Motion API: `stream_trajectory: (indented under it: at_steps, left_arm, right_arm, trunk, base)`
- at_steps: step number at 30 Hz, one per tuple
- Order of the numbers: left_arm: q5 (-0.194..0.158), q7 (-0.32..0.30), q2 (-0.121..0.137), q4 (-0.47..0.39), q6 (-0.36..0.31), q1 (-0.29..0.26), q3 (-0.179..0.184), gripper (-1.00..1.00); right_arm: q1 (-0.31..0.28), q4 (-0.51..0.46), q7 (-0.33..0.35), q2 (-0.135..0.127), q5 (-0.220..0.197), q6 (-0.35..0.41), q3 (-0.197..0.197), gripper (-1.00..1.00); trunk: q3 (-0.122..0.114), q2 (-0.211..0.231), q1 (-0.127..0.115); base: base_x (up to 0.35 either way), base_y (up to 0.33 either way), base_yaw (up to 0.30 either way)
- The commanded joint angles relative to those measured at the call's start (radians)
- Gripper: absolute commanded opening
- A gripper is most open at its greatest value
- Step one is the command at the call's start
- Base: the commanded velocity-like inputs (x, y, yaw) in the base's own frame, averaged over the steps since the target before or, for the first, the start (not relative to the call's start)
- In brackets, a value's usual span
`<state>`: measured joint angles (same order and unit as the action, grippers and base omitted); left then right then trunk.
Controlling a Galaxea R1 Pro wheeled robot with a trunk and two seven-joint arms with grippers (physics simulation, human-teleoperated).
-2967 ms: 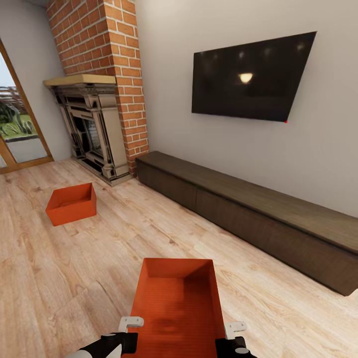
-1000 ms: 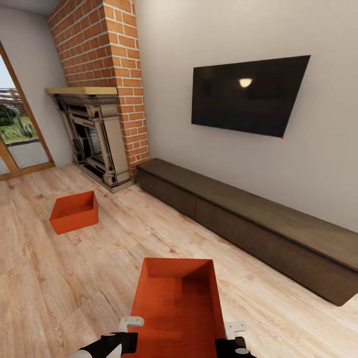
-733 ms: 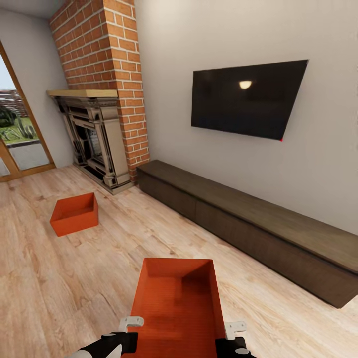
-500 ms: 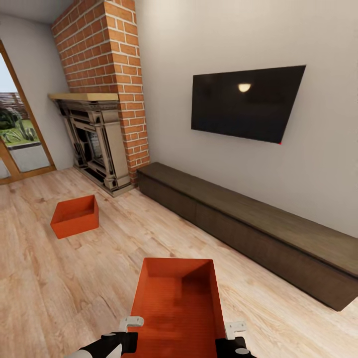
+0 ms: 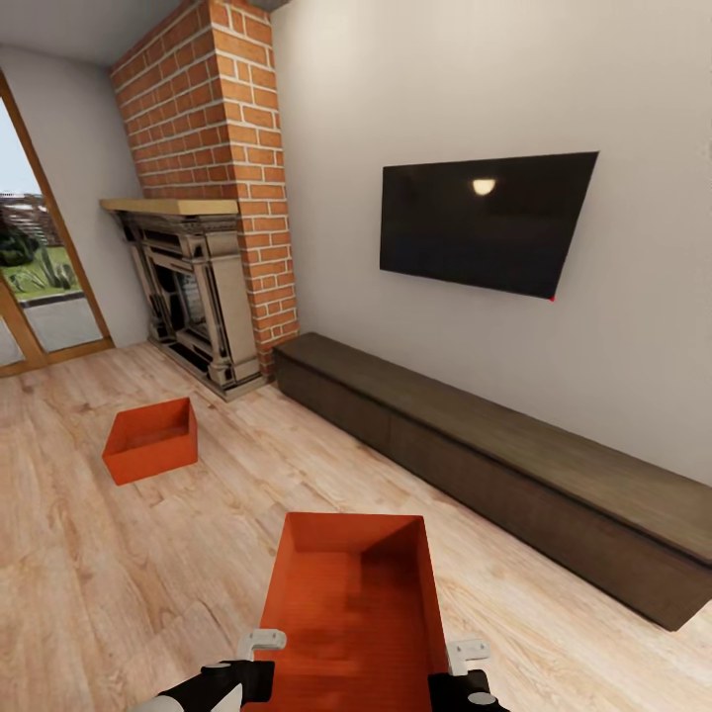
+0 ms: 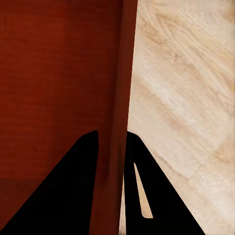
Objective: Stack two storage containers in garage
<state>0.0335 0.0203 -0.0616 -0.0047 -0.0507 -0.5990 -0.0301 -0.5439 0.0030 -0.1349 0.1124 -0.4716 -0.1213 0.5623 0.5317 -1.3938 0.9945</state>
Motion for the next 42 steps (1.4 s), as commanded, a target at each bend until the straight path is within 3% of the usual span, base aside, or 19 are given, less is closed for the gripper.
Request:
stream_trajectory:
  at_steps: [1, 34, 42]
  left_arm:
    - [0.008, 0.010, 0.002, 0.000, -0.004, -0.001, -0.002, -1.00]
    - [0.008, 0.010, 0.002, 0.000, -0.004, -0.001, -0.002, -1.00]
    - [0.008, 0.009, 0.002, 0.000, -0.003, -0.001, -0.002, -1.00]
  right_arm:
    - [-0.001, 0.002, -0.015, -0.005, -0.016, -0.006, 0.008, -1.00]
    - [-0.001, 0.002, -0.017, -0.005, -0.016, -0.006, 0.008, -1.00]
    - [-0.001, 0.002, -0.017, -0.005, -0.016, -0.006, 0.008, -1.00]
  trunk:
    - [-0.004, 0.007, -0.004]
    - [-0.160, 0.238, -0.131]
    - [-0.166, 0.238, -0.131]
  base:
    - [0.000, 0.000, 0.000]
    - [0.000, 0.000, 0.000]
    - [0.000, 0.000, 0.000]
